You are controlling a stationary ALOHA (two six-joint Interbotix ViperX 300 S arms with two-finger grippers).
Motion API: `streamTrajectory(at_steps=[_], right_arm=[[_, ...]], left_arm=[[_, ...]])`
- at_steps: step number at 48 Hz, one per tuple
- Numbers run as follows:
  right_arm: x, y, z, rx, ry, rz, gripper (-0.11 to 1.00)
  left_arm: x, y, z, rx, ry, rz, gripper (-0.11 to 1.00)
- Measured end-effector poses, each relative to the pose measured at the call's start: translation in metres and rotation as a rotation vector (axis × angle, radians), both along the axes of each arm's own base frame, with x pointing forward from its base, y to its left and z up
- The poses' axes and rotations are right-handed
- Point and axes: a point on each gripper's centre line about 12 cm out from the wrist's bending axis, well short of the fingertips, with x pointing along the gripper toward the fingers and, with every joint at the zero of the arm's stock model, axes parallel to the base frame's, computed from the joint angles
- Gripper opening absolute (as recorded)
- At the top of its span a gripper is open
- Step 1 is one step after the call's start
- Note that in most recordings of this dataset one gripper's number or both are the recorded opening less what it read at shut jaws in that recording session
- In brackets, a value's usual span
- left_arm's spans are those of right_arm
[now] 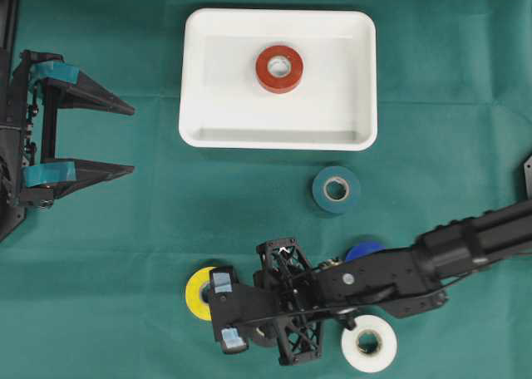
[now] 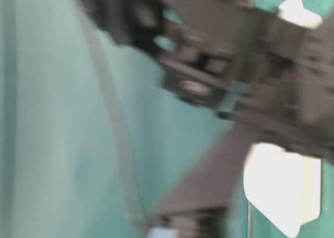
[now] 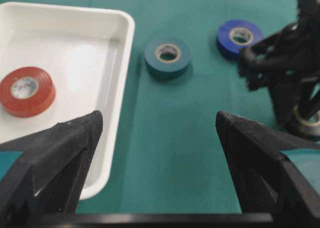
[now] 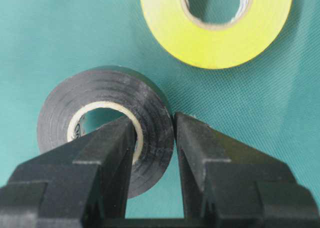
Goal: Pick up the tape from a random location and place it into the white case.
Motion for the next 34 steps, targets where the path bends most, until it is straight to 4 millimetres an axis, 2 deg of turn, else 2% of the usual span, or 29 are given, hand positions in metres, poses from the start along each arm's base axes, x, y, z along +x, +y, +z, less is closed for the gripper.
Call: streamTrajectory(at_steps=[9,34], right_arm=[[-0.003,-0.003,0.033,0.008,-0.02,-0.006,0.28],[-0.018,-0.007,0.107,0.008,-0.02,-0.009,0.28]], left_arm=[[0.0,0.0,0.0,0.0,0.0,0.0,0.95],[0.0,0.0,0.0,0.0,0.0,0.0,0.95]])
